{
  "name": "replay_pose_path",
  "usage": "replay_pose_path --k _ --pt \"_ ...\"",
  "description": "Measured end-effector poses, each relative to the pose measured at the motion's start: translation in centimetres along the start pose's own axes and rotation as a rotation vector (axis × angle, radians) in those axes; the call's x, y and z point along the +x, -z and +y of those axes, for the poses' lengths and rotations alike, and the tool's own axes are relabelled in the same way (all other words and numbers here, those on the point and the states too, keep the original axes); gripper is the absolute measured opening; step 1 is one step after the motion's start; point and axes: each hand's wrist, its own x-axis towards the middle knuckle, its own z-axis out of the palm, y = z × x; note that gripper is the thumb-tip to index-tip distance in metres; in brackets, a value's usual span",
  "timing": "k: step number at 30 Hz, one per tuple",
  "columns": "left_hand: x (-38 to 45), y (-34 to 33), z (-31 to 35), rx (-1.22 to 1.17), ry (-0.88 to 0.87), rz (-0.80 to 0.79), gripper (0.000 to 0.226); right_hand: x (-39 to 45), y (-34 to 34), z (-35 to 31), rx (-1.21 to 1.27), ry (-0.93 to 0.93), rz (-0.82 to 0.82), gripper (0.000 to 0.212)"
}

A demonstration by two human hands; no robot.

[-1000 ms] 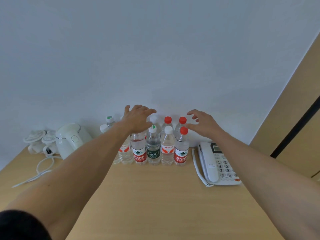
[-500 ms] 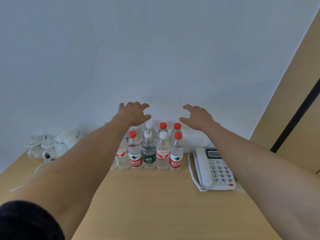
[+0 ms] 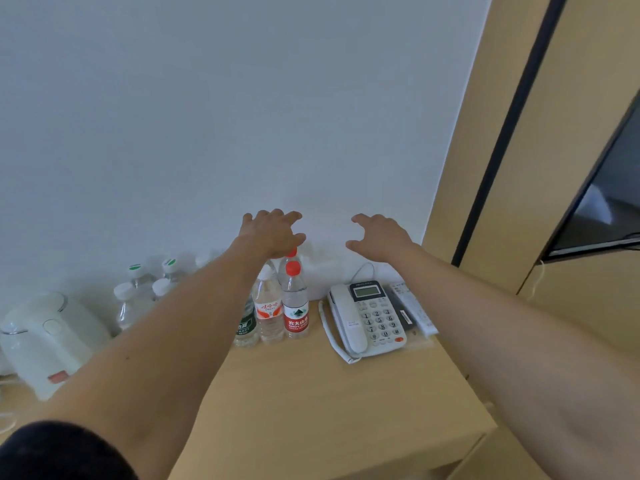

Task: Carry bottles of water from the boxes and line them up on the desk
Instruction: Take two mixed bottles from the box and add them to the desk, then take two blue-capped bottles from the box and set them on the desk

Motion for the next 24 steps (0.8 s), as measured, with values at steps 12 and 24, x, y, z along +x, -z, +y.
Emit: replay_pose_path --k 12,24 --pt "-2.6 -1.6 15.0 -0.043 -0.483 -0.047 0.056 -14.6 -0.8 9.5 0.019 -0.488 -0.005 0.057" --pt "-17.3 -5.6 34.6 -0.063 -1.036 -0.233 0.06 -41.4 -3.5 16.3 0.014 -1.125 0.008 0.059"
